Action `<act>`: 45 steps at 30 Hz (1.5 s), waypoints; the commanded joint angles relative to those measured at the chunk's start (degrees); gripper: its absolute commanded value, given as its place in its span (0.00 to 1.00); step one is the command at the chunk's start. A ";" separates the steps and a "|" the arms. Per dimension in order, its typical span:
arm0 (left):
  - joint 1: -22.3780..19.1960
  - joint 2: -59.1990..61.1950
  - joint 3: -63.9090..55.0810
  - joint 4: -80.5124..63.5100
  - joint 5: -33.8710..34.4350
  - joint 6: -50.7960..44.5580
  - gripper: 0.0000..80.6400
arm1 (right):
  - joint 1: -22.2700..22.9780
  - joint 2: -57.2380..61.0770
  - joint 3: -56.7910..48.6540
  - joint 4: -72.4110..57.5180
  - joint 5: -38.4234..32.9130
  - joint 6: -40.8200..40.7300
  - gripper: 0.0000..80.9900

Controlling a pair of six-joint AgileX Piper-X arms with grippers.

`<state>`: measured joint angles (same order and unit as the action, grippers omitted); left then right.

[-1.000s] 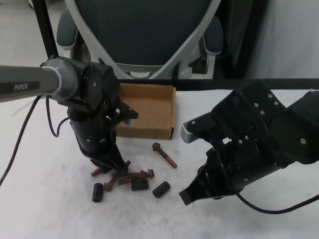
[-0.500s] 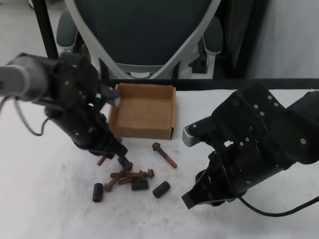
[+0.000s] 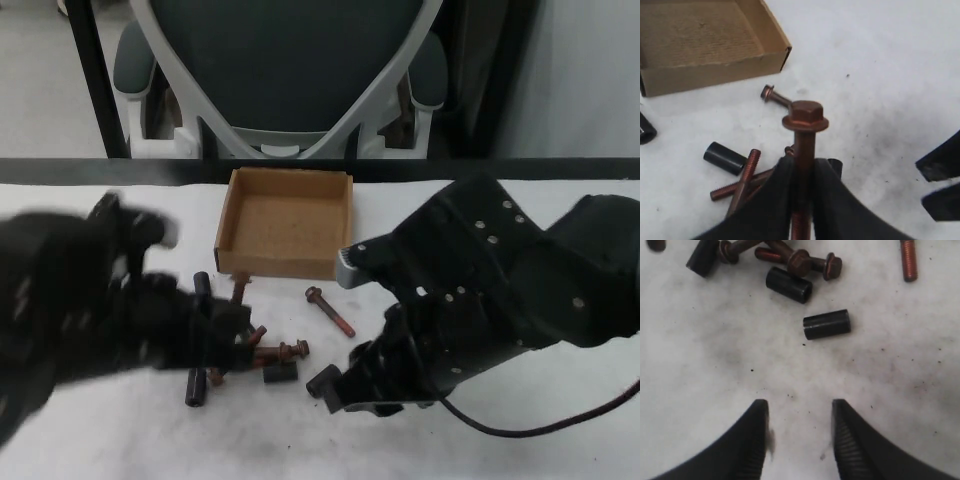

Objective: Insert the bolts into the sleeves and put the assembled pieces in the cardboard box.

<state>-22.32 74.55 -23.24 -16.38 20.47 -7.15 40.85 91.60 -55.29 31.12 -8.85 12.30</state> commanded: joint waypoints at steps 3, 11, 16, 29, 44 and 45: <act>-0.33 -7.44 9.84 -12.63 -1.08 -4.46 0.01 | 0.19 5.28 -3.34 -0.31 0.37 4.46 0.48; -0.48 -14.95 19.71 -21.58 -0.70 -5.01 0.01 | 0.19 15.10 -11.94 -0.10 0.47 12.30 0.48; -0.48 -15.32 22.54 -28.06 0.83 -5.01 0.01 | 0.08 18.30 -16.49 -0.10 2.25 18.66 0.48; -0.48 -15.32 22.68 -28.88 3.19 -5.01 0.01 | -2.02 18.92 -18.53 5.01 8.52 34.28 0.48; -0.48 -15.32 23.24 -34.30 2.80 -5.60 0.01 | -1.09 23.50 -17.87 0.75 1.64 43.66 0.48; -0.48 -15.32 23.24 -35.66 2.80 -4.75 0.01 | -0.95 23.98 -17.87 0.60 1.71 44.06 0.48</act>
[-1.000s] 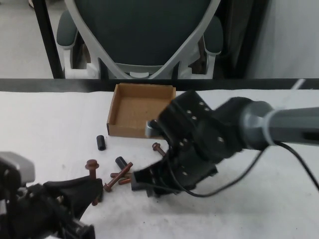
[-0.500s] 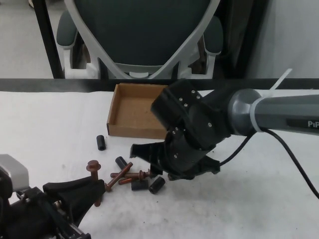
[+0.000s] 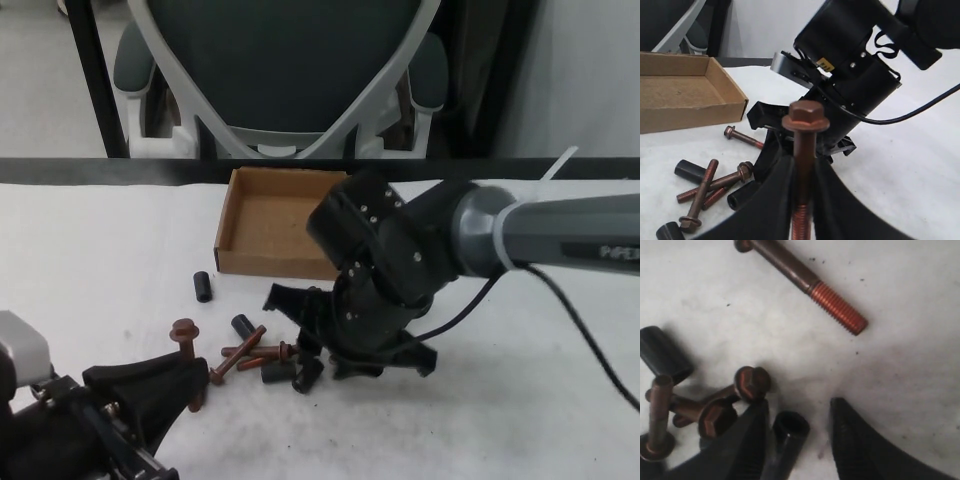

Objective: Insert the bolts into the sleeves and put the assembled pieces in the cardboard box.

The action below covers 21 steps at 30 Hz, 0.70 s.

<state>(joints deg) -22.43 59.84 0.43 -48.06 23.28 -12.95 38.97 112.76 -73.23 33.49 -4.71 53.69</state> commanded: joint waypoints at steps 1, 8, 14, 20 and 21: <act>-0.36 -0.61 -0.43 -5.43 0.12 2.45 0.01 | 1.07 3.56 0.07 -1.76 -2.46 2.88 0.48; -0.36 -0.61 -0.43 -7.51 5.21 10.32 0.01 | 1.44 5.73 0.07 -0.56 -3.84 2.87 0.48; -0.36 -0.61 -0.43 -7.43 7.95 10.38 0.01 | 1.44 5.73 0.07 -0.14 -3.84 1.84 0.42; -0.36 -0.61 -0.43 -7.42 7.95 9.92 0.01 | 1.44 5.73 0.07 1.97 -3.84 0.42 0.02; -0.36 -0.61 -0.43 -7.42 7.95 9.92 0.01 | 1.44 5.73 0.07 2.00 -3.84 -1.17 0.00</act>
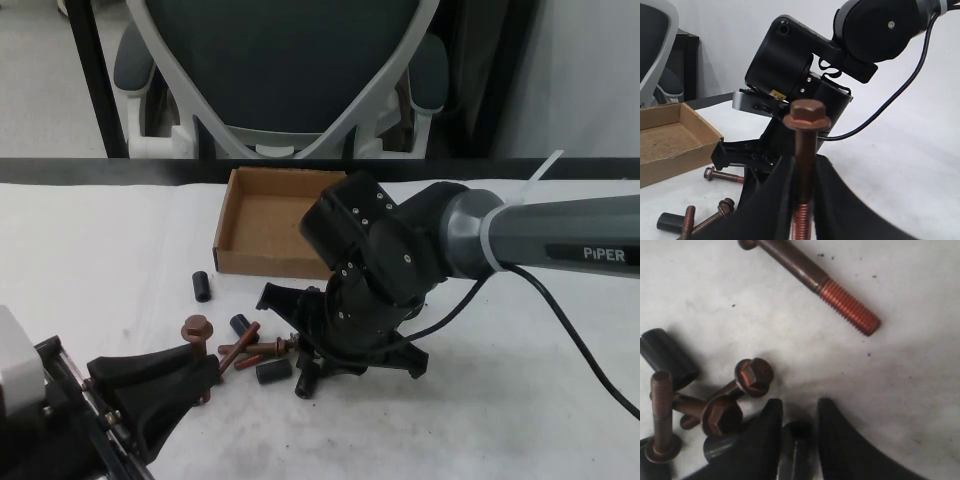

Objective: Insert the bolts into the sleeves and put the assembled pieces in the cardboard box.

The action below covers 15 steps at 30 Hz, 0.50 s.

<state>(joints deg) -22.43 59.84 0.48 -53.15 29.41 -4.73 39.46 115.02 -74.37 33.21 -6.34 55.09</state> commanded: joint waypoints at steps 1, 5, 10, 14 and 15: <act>-0.36 -0.61 -0.48 -2.33 2.03 1.72 0.01 | 0.97 3.46 1.21 2.26 -2.22 -4.33 0.00; -0.36 -0.61 -0.48 -2.44 3.71 1.72 0.01 | 1.60 3.46 1.21 2.50 -0.35 -9.73 0.00; -0.36 -0.61 -0.48 -2.44 6.96 1.72 0.01 | 2.71 3.22 1.21 4.83 5.46 -13.42 0.00; -0.36 -0.61 -0.48 -2.44 6.96 1.72 0.01 | 3.71 1.20 1.21 8.01 13.27 -18.92 0.00; -0.36 -0.61 -0.48 -2.44 6.96 1.72 0.01 | 4.01 0.29 1.21 8.86 15.78 -20.69 0.00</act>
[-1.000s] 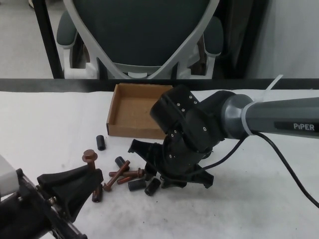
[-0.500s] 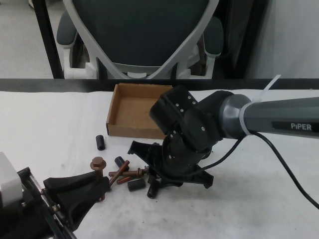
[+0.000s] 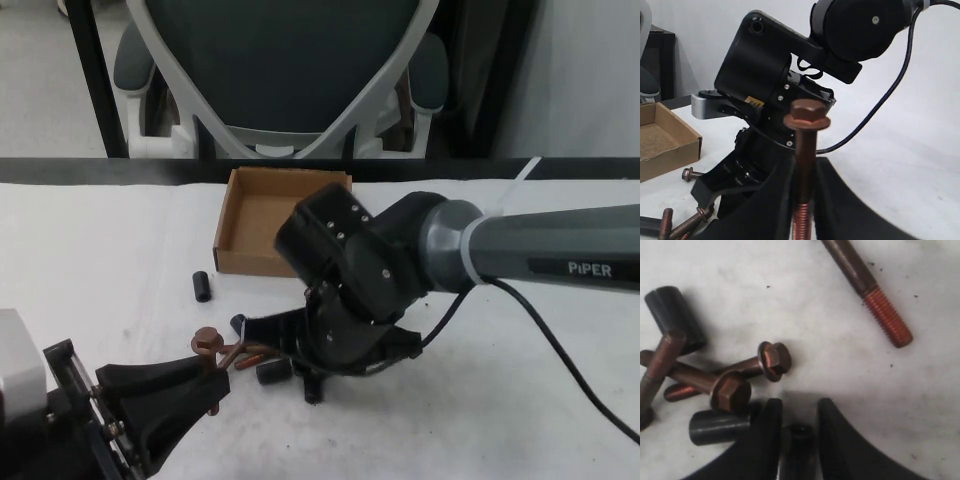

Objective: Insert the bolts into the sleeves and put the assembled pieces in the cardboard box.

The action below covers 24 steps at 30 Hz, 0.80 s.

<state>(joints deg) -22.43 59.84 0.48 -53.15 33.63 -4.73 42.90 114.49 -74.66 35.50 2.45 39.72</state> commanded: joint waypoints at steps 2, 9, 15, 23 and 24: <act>-0.36 -0.61 -0.48 -2.44 2.74 1.72 0.01 | 1.08 -1.34 1.50 8.13 11.27 -7.77 0.00; -0.36 -0.61 -0.48 -2.44 2.73 1.06 0.01 | 2.74 -10.73 4.21 6.74 16.70 -11.74 0.00; -0.36 -0.61 -0.48 -2.44 2.95 0.43 0.01 | 5.11 -21.71 16.60 -2.14 17.89 -11.86 0.00; -0.36 -0.61 -0.48 -2.58 4.20 -0.41 0.01 | 13.79 -38.05 38.82 -27.71 18.26 -13.36 0.00; -0.36 -0.61 -0.48 -2.83 4.20 -0.40 0.01 | 15.10 -39.83 41.55 -32.55 18.25 -14.80 0.00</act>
<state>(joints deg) -22.43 59.84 0.48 -53.15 35.52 -5.90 57.11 76.75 -34.59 8.19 19.89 26.99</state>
